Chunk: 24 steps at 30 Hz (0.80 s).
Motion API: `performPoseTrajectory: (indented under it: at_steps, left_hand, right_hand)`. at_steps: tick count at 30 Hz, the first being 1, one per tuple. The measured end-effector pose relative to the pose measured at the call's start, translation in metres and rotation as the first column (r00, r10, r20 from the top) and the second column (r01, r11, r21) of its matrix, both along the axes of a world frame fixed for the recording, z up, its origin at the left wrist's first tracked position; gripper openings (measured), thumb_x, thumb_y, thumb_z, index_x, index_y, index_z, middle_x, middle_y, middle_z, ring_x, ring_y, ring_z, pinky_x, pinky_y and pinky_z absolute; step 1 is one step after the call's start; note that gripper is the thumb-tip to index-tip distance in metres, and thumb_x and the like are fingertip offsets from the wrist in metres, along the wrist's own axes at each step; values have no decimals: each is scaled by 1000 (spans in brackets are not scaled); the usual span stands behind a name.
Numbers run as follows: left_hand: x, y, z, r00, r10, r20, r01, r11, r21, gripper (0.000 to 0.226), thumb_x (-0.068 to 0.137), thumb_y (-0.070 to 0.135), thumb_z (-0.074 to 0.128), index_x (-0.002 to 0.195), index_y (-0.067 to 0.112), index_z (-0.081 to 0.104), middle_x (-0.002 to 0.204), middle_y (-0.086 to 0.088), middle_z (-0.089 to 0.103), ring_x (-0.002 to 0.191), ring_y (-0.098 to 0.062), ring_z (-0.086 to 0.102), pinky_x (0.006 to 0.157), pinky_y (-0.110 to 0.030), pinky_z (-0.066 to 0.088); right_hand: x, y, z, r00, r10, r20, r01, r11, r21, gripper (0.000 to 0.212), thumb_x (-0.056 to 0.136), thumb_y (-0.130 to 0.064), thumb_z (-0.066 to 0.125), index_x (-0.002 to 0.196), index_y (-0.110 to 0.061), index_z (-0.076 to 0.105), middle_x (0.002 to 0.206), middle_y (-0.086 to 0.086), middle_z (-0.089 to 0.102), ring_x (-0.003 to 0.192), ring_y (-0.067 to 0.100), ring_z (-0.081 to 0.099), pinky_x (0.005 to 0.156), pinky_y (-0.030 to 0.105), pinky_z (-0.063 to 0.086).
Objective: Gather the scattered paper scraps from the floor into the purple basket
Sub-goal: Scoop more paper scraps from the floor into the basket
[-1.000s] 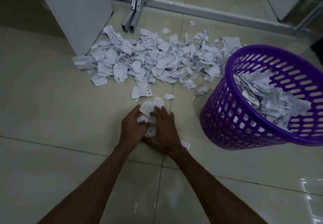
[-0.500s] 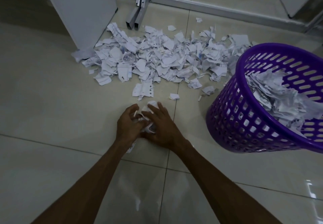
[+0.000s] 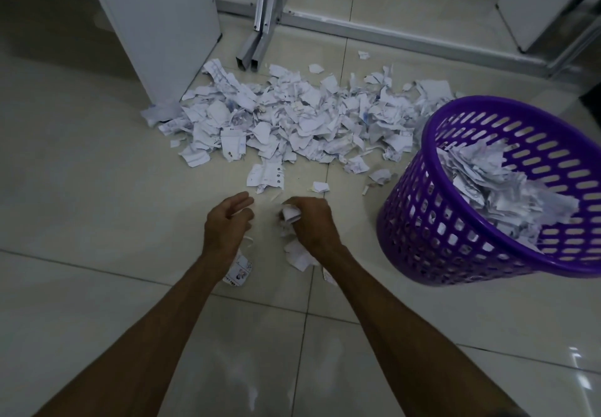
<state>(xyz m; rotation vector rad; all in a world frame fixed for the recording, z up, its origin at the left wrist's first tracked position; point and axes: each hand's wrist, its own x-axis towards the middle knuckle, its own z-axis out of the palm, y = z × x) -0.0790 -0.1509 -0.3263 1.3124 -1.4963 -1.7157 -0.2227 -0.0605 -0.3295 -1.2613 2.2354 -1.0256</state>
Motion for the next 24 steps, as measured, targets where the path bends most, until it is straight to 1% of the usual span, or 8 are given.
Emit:
performPoseTrajectory:
  at_steps: [3,6,8,10,15,17,19,24]
  left_hand:
    - [-7,1,19,997,17,-72,-15,1000,25,35,89,0,56,120,11,64,114,-3,69,93,-17,65,74,-27,53]
    - [-22,7,39,994,-13,-105,15,1000,22,34,88,3,59,121,13,64,114,0,70,98,-16,66,79,-31,55]
    - [-33,12,56,991,-31,-130,33,999,15,33,88,7,63,119,17,65,114,2,70,99,-14,66,83,-31,54]
    - [-44,17,74,987,-69,-147,68,998,-12,33,88,12,65,120,19,65,114,4,69,101,-14,66,86,-32,54]
    - [-74,33,122,964,-173,-203,150,981,-122,31,90,26,66,121,21,65,113,2,68,104,-15,65,87,-34,54]
    - [-89,43,143,949,-233,-211,193,962,-194,33,88,29,67,121,23,63,117,2,67,107,-14,63,87,-33,55]
    - [-105,52,162,933,-284,-223,229,943,-241,39,85,31,71,123,23,61,121,3,65,111,-12,62,89,-33,54]
    - [-141,86,192,890,-401,-216,338,899,-278,62,77,32,79,132,21,54,129,5,59,113,-11,60,91,-31,52]
  right_hand:
    - [-8,4,25,995,-102,9,103,991,-82,10,81,0,70,87,-2,78,90,13,76,86,24,71,75,19,46]
    - [-16,5,51,982,-181,51,186,975,-121,16,81,0,67,88,-7,79,87,8,76,83,18,71,77,33,55]
    - [-22,5,74,975,-216,52,221,963,-151,17,82,0,65,87,-8,79,85,9,76,81,19,70,74,39,56]
    - [-28,3,100,968,-246,55,252,945,-210,15,82,-4,67,88,-10,79,84,7,76,77,15,69,69,34,56]
    - [-46,14,168,952,-305,21,290,880,-377,13,82,-16,73,92,-20,80,89,-4,77,68,-13,59,63,6,47]
    - [-58,29,191,946,-324,-7,294,866,-405,12,83,-21,74,94,-21,80,92,-5,76,71,-16,58,65,4,46]
    - [-71,46,209,936,-350,-23,308,850,-427,13,85,-23,74,97,-21,79,97,-5,76,75,-11,61,68,6,48]
    - [-100,97,232,887,-462,-28,407,807,-427,12,85,-25,73,94,-24,79,91,-7,76,75,-7,64,66,11,50]
